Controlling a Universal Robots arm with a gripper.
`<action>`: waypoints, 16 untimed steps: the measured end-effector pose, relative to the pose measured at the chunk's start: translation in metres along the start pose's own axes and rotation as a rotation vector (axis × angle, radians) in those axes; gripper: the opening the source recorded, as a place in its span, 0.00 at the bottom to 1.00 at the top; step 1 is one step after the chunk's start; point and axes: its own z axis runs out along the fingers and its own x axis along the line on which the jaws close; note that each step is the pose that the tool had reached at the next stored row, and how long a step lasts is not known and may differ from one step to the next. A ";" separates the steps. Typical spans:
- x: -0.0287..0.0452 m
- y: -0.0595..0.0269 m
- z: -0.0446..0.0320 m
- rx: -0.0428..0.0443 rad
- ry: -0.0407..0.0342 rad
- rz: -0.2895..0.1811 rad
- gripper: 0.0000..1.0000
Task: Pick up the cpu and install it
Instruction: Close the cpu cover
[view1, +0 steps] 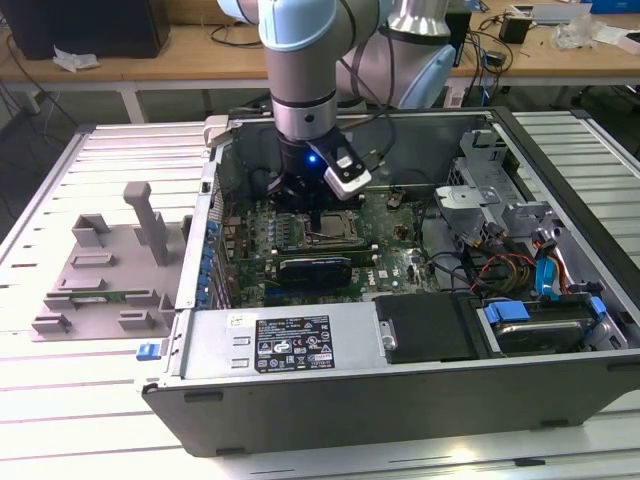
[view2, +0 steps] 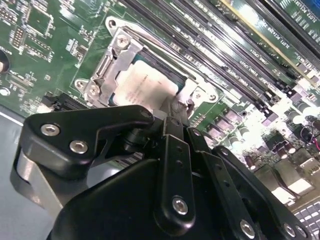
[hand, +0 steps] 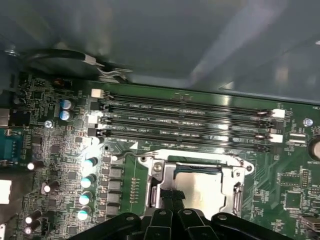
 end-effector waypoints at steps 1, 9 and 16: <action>0.0010 0.0001 0.0006 -0.0001 -0.0002 0.000 0.11; 0.0013 0.0004 -0.0087 -0.0002 -0.0006 0.000 0.11; -0.0093 -0.0003 -0.0192 -0.0002 0.0002 0.000 0.11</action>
